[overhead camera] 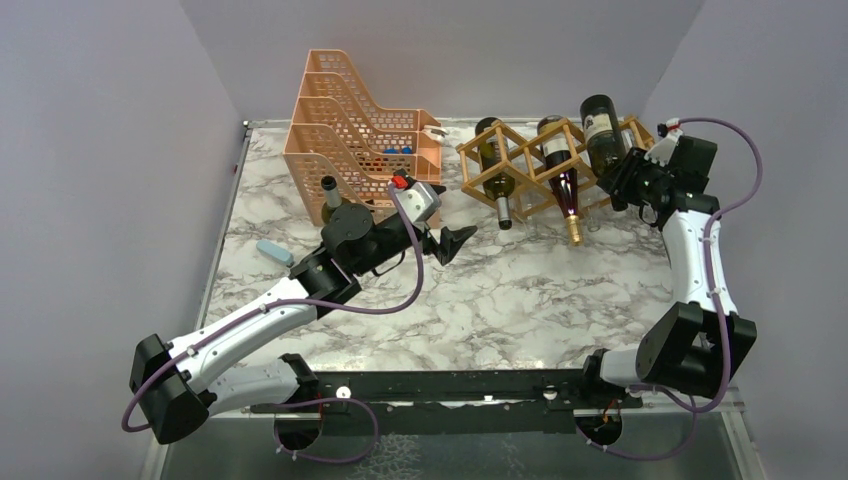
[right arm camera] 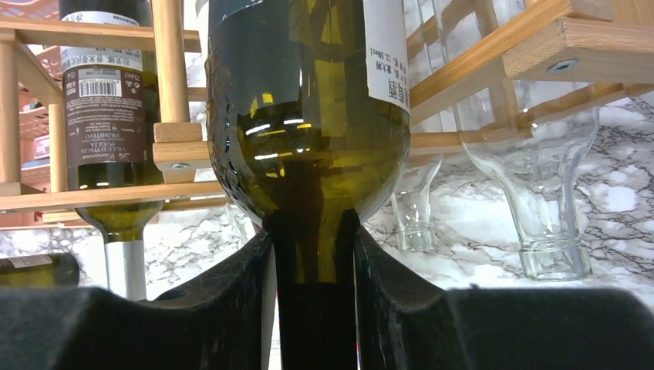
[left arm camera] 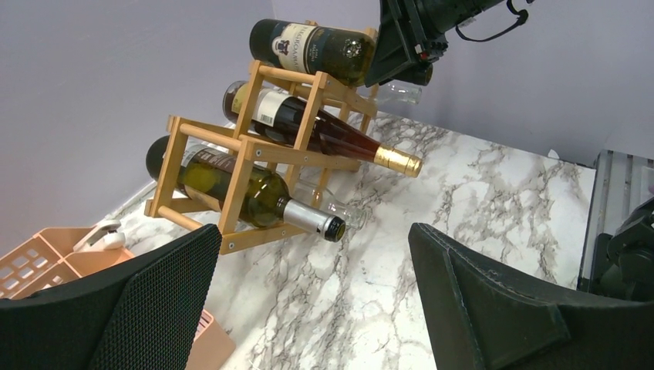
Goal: Take the wine bottle off the wine rack
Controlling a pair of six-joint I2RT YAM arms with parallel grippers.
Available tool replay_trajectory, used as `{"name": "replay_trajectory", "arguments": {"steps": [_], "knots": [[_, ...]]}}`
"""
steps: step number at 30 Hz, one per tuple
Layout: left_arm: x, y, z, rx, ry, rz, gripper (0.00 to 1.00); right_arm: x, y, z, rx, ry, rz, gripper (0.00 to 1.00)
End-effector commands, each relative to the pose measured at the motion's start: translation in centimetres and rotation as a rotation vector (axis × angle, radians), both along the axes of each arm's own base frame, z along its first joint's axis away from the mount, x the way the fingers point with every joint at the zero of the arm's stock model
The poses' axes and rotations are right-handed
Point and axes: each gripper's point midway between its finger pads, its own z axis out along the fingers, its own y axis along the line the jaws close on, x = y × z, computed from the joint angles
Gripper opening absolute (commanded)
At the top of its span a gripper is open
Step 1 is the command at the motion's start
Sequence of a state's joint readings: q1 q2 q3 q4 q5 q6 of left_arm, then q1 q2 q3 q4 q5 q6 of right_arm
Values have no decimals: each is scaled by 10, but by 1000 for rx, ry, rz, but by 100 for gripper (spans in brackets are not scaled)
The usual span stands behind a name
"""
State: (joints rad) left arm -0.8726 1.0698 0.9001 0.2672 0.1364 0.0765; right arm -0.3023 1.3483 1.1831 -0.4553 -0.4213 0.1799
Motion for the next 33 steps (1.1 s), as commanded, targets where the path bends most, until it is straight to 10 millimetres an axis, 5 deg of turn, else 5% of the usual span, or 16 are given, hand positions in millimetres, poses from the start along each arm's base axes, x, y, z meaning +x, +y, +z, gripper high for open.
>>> {"name": "replay_trajectory", "arguments": {"steps": [1,9,33], "knots": [[2,2,1,-2,-25,22,99,-3,17,12,80,-53,41,33],[5,2,-4,12,-26,34,99,-16,25,31,123,-121,12,13],[13,-3,-22,61,-16,49,99,-46,58,129,189,-328,122,9]]}}
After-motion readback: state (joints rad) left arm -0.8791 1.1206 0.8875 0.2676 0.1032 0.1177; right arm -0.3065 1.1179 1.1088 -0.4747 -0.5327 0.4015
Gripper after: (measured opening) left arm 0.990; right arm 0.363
